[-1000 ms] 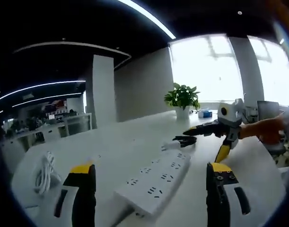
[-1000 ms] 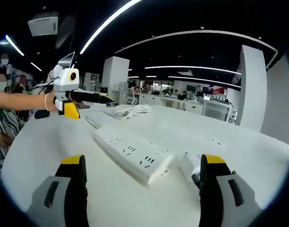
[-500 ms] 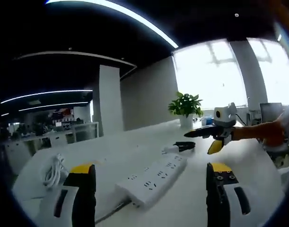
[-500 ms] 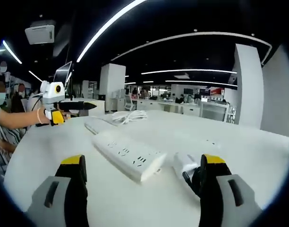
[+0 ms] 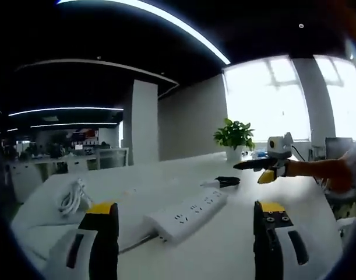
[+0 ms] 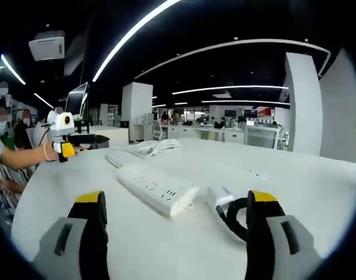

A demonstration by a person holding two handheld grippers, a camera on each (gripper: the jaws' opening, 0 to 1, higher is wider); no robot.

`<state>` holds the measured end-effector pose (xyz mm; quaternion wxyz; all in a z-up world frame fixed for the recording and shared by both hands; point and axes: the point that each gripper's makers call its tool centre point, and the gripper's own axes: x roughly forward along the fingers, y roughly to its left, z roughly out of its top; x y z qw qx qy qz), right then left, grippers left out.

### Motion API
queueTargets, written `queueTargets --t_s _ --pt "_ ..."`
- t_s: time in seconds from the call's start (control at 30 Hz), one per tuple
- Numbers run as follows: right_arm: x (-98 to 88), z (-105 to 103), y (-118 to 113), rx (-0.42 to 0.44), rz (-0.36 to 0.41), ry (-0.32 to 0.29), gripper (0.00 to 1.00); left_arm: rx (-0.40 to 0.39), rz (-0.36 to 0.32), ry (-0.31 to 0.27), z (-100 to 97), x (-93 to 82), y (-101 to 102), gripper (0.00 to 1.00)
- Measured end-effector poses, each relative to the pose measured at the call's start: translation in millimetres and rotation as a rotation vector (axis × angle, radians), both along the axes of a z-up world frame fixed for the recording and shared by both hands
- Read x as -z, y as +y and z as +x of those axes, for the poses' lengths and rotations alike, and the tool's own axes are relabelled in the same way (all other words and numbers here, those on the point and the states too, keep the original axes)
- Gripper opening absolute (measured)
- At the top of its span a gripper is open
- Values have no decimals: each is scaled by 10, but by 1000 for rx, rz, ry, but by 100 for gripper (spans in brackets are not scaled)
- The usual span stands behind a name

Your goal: Straighten the power strip on the desk, plug the charger into it

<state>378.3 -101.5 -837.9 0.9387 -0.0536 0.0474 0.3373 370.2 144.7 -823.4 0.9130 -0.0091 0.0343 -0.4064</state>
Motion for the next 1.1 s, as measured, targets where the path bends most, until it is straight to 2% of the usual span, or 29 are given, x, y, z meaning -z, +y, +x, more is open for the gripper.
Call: queueTargets --t_s 0.33,0.63,0.8,1.1 --pt "-16 31 -126 -40 -6 -3 98 4 -32 12 -50 14 -6 97" --pt "37 144 -265 -87 0 13 97 10 -13 4 -90 54 -56 96" --pt "21 197 -353 -99 0 13 93 6 -13 0 -104 52 -48 96" --pt "77 314 -471 -111 -50 60 81 4 -15 -2 -102 60 -57 96"
